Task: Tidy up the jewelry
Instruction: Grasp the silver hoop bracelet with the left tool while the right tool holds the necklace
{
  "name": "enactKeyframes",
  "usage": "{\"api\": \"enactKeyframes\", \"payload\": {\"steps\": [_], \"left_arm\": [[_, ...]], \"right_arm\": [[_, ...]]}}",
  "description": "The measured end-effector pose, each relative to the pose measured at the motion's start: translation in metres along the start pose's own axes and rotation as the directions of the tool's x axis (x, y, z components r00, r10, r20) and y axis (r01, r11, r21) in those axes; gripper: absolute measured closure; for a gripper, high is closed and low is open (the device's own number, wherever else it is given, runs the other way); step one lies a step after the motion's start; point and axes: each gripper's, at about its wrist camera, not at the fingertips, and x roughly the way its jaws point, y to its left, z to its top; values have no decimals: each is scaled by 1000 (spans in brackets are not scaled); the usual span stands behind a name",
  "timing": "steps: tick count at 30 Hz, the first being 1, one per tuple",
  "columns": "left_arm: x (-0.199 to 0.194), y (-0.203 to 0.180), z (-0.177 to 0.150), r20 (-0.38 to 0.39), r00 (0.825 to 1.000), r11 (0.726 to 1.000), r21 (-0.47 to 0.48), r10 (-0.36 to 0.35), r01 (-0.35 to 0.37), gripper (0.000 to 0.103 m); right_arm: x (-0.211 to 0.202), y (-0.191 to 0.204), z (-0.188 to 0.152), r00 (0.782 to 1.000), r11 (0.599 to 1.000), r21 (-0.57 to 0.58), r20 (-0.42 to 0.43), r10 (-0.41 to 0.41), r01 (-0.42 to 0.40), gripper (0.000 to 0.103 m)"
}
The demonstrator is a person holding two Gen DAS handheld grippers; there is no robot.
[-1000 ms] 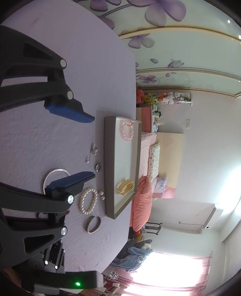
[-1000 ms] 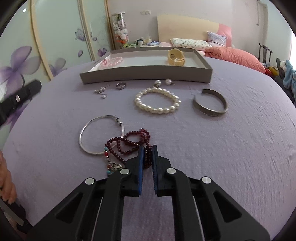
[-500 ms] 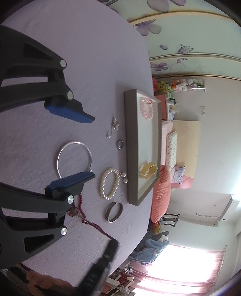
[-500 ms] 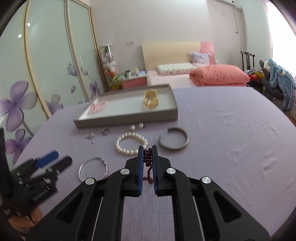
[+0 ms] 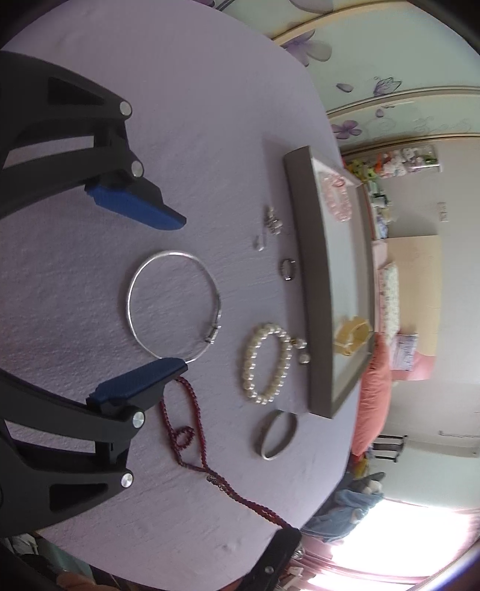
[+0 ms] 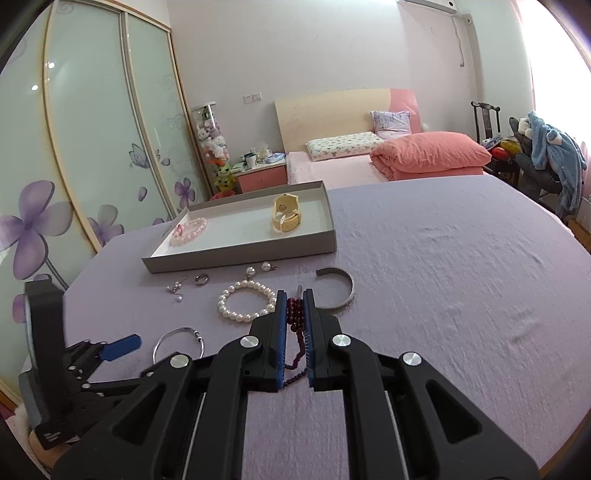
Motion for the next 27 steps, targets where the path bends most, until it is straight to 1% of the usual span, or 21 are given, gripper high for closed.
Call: {"api": "enactKeyframes", "payload": {"steps": [6,11,13,16,18,21,27], "left_arm": [[14,-8,-2,-69,998,1000,22,11,-9,28],[19,-13,2,-77,997,999,34,8,-6,26],[19,-16,0,-77,997,999,47,6,-2,22],[23,-18,4,-77,997,999,53,12,-7,21],[26,-17,8,-78,997,999,50,4,0,23],[26,-19,10,-72,997,998,63,-3,7,31],[24,-15,9,-69,998,998,58,-6,10,31]], "right_arm": [[-1,3,-1,1000,1000,-3,2,13,-13,94],[-1,3,-2,1000,1000,0,1,20,-20,94],[-2,2,-2,1000,1000,-1,4,23,-23,94],[-2,2,-3,1000,1000,0,3,23,-23,94],[-2,2,-3,1000,1000,1,4,25,-25,94],[-2,4,-2,1000,1000,-3,0,28,-28,94],[-1,9,-1,999,999,-10,-2,40,-40,94]]}}
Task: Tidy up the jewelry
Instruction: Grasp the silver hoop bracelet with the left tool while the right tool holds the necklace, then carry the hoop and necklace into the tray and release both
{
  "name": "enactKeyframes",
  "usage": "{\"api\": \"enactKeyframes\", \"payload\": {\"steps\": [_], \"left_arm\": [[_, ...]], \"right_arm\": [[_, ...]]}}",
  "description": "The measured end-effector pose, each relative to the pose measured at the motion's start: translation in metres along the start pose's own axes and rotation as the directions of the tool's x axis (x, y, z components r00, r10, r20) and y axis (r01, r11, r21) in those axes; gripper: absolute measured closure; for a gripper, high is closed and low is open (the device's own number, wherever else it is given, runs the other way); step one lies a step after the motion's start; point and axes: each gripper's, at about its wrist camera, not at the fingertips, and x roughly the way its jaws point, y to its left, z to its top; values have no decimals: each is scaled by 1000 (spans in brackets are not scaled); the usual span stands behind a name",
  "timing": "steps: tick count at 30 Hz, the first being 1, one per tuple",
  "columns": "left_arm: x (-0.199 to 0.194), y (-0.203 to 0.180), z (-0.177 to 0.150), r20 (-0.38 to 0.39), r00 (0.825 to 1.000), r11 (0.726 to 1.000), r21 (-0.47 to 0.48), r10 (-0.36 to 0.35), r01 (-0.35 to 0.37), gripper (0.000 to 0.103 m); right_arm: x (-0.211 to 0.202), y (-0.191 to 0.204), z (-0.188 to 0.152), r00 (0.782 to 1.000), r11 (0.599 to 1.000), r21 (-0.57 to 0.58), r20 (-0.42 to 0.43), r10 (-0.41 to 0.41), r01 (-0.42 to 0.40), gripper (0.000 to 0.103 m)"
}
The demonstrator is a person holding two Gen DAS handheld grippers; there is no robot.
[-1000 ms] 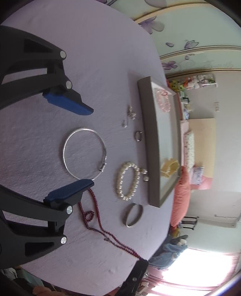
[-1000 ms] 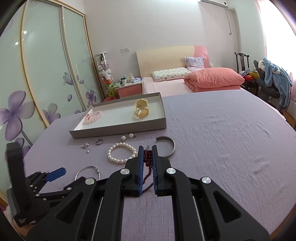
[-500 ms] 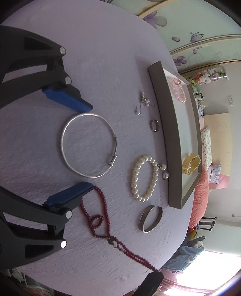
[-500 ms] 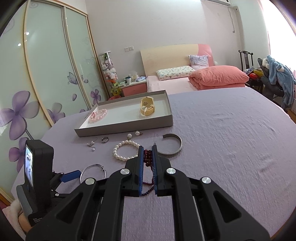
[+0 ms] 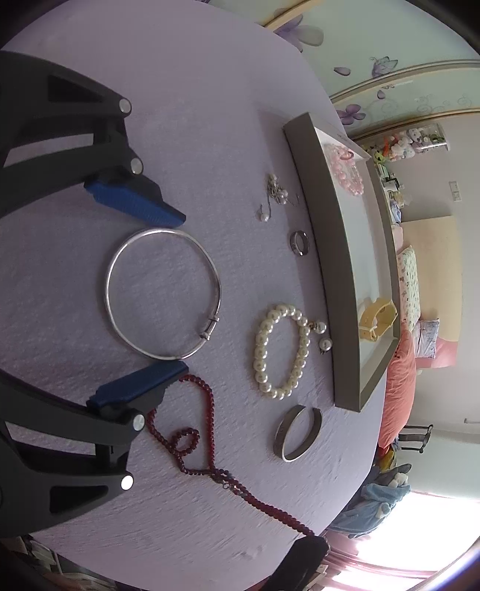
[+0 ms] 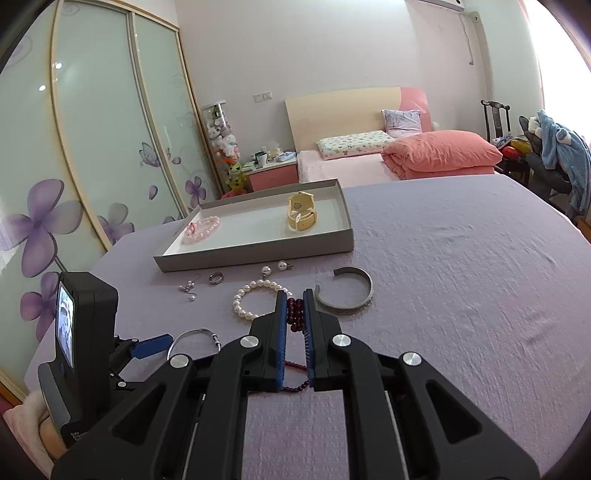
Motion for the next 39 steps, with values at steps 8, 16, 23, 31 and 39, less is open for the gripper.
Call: {"api": "enactKeyframes", "payload": {"steps": [8,16,23,31,39], "left_arm": [[-25,30,-4,98,995,996,-83,26,-18,31],[-81,59,8,283,956,980,-199,76,-19,31],[-114,72,17,379,917,969,-243,126,-33,31],[-131,81,28,433,886,964,-259,165,-53,31],[-131,87,40,453,872,960,-273,183,-60,31]], "right_arm": [[-3,12,5,999,999,-18,21,27,-27,94],[-13,25,18,996,998,-39,75,47,-44,94],[-18,36,31,991,996,-59,114,68,-61,94],[-22,48,48,983,994,-78,161,86,-74,94],[-22,53,68,974,993,-89,205,93,-76,94]]}}
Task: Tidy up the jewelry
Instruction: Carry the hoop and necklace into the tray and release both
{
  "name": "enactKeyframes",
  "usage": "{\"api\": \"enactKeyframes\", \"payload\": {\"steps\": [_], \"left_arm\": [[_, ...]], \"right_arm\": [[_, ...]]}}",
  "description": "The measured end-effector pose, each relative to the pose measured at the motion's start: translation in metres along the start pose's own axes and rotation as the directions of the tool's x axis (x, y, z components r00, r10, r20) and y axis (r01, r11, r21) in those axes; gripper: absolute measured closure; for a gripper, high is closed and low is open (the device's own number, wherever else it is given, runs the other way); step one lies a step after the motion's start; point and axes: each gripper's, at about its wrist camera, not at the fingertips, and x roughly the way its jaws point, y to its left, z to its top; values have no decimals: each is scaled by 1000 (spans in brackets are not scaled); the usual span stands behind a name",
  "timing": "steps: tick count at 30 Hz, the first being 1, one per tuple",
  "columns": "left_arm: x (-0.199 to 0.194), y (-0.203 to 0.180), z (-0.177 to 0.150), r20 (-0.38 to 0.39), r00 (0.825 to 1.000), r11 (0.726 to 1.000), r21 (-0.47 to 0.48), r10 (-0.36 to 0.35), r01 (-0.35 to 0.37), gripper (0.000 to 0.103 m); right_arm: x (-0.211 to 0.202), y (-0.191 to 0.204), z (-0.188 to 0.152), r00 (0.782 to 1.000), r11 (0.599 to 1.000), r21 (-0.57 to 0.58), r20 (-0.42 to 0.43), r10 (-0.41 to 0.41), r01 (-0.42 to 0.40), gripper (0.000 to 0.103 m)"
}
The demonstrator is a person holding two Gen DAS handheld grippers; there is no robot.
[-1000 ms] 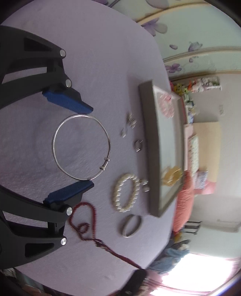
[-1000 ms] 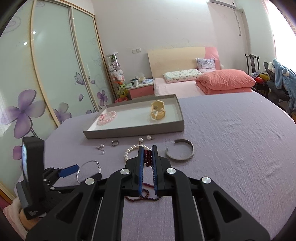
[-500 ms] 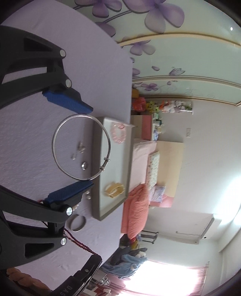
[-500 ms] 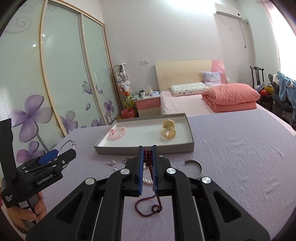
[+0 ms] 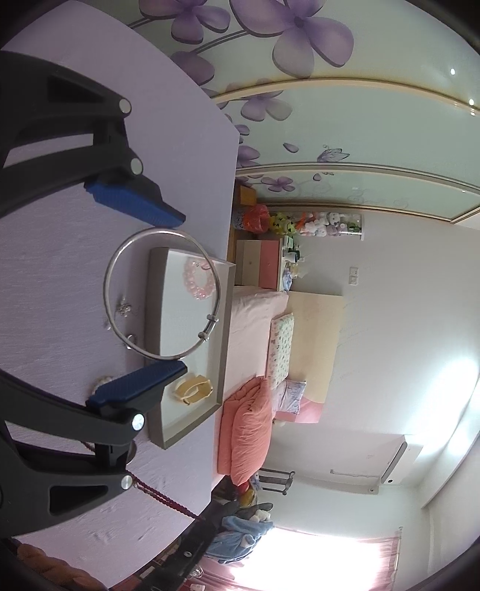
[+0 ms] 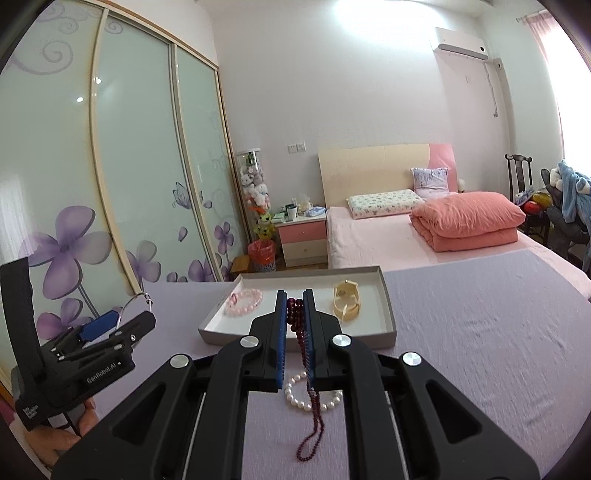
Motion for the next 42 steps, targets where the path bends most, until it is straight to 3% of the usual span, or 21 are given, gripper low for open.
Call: {"api": "enactKeyframes", "payload": {"steps": [11,25,42], "left_arm": [[9,-5,5,41,999,1000,12,10,-10,31],[31,-7,23,69,998,1000,18,-1,-1,31],[83,-15,41,60,998,1000,15,16,-16,31]], "right_arm": [[15,4,1,1000,1000,4,15,-3,3,94],[34,9,39,996,1000,-27,92,-10,12,94],[96,-12,69,990,997,6,118,-75,74,94]]}}
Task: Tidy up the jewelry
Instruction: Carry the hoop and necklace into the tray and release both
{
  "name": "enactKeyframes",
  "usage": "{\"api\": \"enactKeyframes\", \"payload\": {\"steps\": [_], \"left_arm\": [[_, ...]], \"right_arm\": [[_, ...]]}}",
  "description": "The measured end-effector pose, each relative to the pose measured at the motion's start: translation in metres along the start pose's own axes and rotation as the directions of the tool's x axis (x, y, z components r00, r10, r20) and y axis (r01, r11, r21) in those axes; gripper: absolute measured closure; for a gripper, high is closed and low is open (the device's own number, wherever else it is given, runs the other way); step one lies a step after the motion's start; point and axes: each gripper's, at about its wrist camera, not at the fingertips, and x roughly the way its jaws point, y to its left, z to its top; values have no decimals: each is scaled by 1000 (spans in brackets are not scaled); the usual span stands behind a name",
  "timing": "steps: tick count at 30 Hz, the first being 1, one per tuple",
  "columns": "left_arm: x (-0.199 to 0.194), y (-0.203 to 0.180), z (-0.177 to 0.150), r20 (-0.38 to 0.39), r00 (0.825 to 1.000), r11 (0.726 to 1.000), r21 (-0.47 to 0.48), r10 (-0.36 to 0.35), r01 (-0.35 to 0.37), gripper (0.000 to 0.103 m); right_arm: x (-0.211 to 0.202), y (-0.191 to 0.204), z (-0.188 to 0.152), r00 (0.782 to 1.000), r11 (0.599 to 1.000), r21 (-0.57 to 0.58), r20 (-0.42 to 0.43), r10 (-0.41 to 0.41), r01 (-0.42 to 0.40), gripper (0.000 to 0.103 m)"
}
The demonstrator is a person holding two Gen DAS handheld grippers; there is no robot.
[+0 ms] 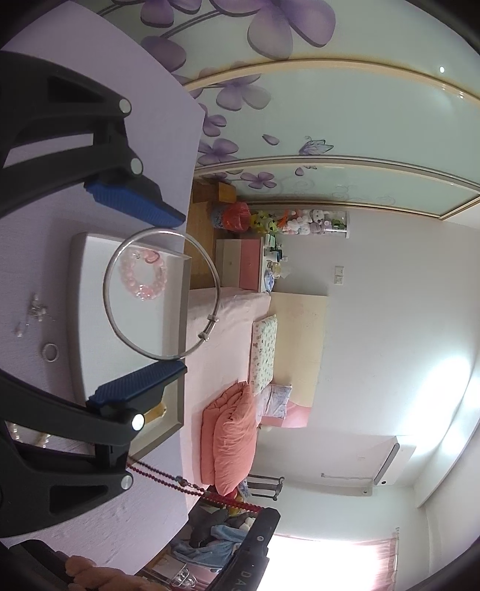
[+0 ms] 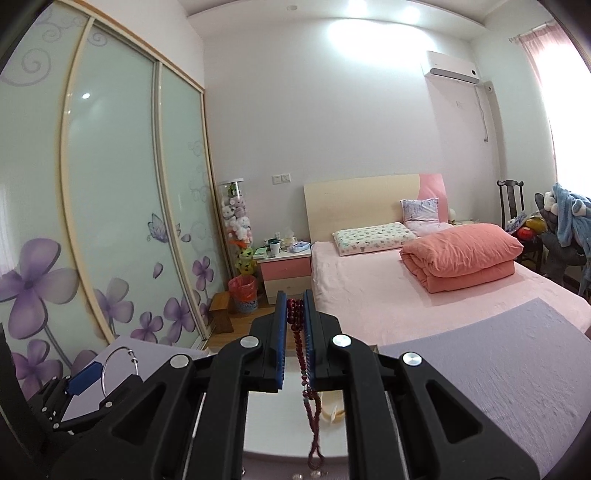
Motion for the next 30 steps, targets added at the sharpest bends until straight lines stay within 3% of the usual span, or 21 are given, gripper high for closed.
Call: {"api": "enactKeyframes", "payload": {"steps": [13,17,21,26,30], "left_arm": [[54,-8,11,-30,999,1000,14,-12,12,31],[76,-7,8,-68,997,1000,4,-23,23,31],[94,-6,-3,-110,994,1000,0,-19,19,31],[108,-4,-18,-156,988,1000,10,-9,11,31],[115,-2,-23,-172,985,1000,13,-5,7,31]], "right_arm": [[51,-13,-15,999,999,16,-36,-37,38,94],[80,-19,-37,989,999,33,-143,-31,37,94],[104,-24,-67,962,998,61,-272,-14,32,94],[113,-21,-89,935,997,64,-355,-13,38,92],[111,-21,-94,930,997,63,-366,-26,52,63]]}}
